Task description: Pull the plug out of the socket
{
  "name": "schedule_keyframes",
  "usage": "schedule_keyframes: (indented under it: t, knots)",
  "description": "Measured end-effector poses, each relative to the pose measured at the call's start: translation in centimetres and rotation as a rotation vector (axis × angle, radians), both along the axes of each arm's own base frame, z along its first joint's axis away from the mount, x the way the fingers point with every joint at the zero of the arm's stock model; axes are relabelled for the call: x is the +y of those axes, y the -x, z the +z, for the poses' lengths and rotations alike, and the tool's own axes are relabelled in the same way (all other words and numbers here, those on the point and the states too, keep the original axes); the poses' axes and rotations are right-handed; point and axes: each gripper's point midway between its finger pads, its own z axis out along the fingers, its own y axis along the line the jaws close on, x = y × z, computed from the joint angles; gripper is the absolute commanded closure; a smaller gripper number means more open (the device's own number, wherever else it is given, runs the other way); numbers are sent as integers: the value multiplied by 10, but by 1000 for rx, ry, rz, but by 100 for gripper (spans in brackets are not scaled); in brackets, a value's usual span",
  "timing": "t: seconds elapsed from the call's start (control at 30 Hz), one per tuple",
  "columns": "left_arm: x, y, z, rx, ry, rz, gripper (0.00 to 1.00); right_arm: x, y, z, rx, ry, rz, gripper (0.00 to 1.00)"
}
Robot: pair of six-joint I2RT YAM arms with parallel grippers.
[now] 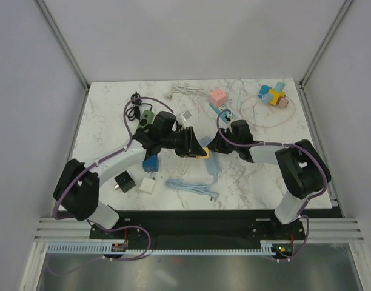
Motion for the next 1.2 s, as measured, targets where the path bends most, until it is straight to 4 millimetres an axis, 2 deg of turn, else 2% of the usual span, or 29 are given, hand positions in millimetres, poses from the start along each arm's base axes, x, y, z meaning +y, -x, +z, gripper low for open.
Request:
schedule_keyframes:
  t: [0.03,0.1,0.27,0.4,0.6,0.8,0.9,0.97,1.03,1.17,1.2]
  knots:
    - [1,1,10,-8,32,-7,98,0,-2,0,-3,4,-1,100]
    - [5,0,17,-17,41,-1,98,0,-6,1,-4,11,-3,100]
    - [26,2,12,-39,-50,52,98,4,-17,2,-3,26,-16,100]
    - [51,12,34,-121,-60,89,98,15,-37,5,-15,42,-34,100]
    - [90,29,73,-278,-60,141,98,50,-79,11,-66,45,-52,100]
    - [139,36,88,-395,-151,236,98,99,-130,21,-159,39,-45,100]
    - [150,36,95,-432,-180,255,98,117,-148,20,-199,43,-44,100]
    - [152,32,92,-430,-203,262,98,129,-157,17,-216,46,-39,100]
    - [156,26,77,-386,-251,279,98,139,-168,15,-231,48,-35,100]
    - [169,6,28,-227,-361,334,98,147,-182,14,-246,49,-36,100]
    - [175,3,9,-168,-397,355,98,148,-183,13,-244,48,-35,100]
